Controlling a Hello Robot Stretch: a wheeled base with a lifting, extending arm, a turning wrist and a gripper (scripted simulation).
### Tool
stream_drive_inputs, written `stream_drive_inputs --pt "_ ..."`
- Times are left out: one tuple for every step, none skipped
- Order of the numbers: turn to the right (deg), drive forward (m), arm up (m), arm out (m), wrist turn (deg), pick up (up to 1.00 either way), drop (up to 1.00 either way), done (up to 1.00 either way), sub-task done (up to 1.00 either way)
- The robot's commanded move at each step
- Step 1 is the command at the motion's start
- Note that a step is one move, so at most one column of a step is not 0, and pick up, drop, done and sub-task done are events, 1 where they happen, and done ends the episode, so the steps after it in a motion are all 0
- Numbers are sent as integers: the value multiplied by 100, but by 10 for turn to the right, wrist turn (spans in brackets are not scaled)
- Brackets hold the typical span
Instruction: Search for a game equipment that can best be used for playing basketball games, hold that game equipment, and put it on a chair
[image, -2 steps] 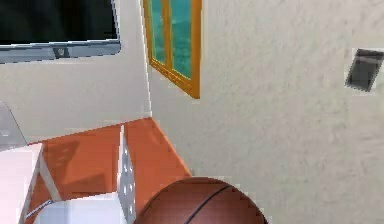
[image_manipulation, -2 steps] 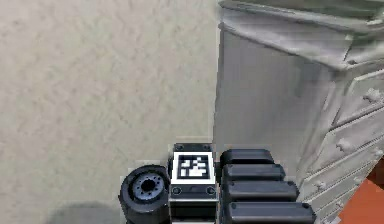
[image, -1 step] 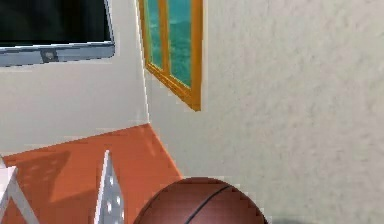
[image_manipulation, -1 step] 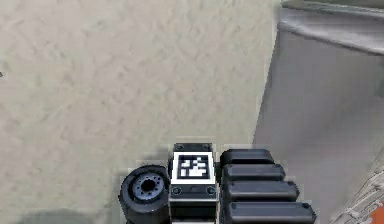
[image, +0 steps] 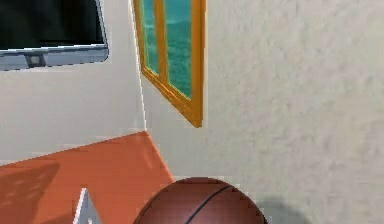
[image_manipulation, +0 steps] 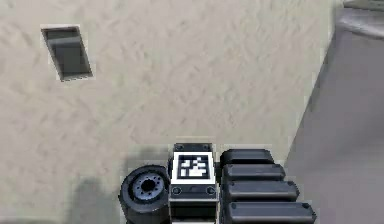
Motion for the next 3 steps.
stream_drive_inputs --pt "-450 0 0 0 0 0 0 0 0" --pt "-450 0 0 0 0 0 0 0 0" --pt "-390 0 0 0 0 0 0 0 0"
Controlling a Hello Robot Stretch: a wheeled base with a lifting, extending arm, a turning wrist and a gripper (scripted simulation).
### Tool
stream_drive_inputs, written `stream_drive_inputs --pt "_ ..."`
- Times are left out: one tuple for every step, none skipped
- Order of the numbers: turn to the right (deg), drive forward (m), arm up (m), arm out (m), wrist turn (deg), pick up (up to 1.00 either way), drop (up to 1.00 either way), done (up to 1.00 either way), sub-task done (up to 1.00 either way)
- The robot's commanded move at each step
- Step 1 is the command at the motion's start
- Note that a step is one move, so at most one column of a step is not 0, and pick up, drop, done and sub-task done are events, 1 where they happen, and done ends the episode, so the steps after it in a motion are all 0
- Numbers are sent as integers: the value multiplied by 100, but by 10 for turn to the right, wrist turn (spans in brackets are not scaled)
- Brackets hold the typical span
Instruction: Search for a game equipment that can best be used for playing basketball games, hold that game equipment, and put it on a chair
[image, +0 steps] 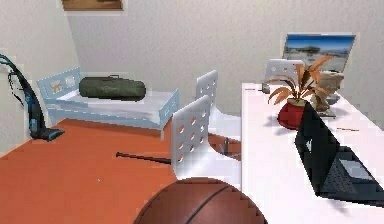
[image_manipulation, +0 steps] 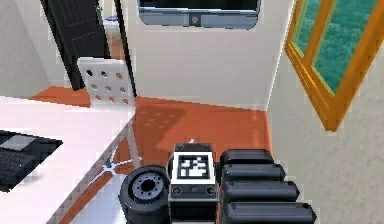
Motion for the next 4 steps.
stream_drive_inputs --pt "0 5 0 0 0 0 0 0 0" --pt "-30 0 0 0 0 0 0 0 0" --pt "0 0 0 30 0 0 0 0 0" --pt "0 0 0 0 450 0 0 0 0"
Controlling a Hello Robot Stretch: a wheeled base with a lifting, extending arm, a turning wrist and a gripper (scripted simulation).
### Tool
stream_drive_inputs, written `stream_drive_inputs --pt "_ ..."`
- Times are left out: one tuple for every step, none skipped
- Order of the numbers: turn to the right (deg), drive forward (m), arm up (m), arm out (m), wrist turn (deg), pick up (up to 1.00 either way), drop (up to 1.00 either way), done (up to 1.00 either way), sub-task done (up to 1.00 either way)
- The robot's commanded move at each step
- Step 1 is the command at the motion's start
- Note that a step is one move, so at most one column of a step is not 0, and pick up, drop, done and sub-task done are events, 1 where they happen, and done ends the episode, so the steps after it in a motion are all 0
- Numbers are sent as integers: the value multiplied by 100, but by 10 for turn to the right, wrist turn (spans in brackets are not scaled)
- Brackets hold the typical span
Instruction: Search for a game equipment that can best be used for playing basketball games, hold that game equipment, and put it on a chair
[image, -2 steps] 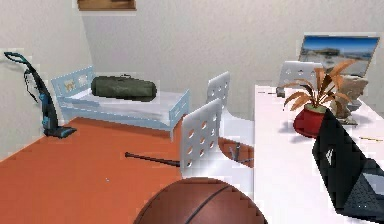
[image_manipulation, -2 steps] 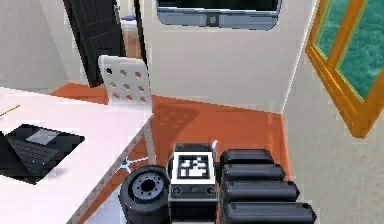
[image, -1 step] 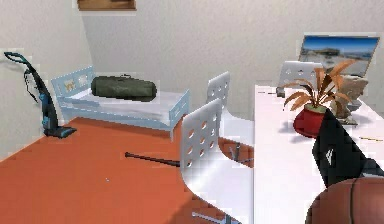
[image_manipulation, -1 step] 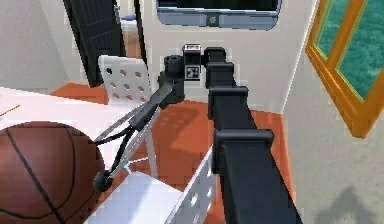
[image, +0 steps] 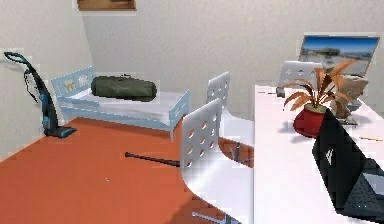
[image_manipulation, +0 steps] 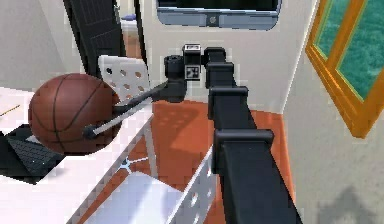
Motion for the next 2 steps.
stream_drive_inputs --pt "0 0 0 0 300 0 0 0 0" --pt "0 0 -30 0 0 0 0 0 0"
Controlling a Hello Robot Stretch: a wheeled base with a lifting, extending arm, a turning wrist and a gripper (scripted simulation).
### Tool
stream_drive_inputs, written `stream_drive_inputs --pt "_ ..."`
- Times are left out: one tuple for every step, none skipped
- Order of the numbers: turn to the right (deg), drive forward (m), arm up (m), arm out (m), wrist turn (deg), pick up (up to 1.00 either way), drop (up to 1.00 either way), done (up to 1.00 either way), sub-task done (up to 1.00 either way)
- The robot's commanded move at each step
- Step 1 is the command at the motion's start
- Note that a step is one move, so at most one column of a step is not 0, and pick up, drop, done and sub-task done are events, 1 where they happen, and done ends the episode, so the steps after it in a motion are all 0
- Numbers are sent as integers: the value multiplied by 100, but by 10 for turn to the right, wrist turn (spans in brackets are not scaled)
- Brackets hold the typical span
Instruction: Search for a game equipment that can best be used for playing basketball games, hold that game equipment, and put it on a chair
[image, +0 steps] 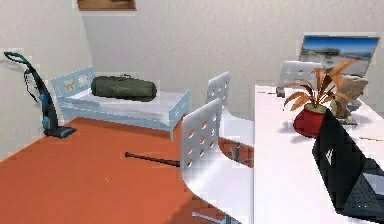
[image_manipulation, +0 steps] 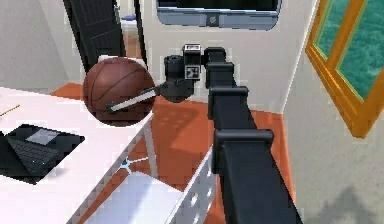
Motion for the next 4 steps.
stream_drive_inputs --pt "0 0 -50 0 0 0 0 0 0" --pt "0 0 0 0 0 0 100 0 0" --pt "0 0 0 -10 0 0 0 0 0" --pt "0 0 0 0 0 0 0 100 0"
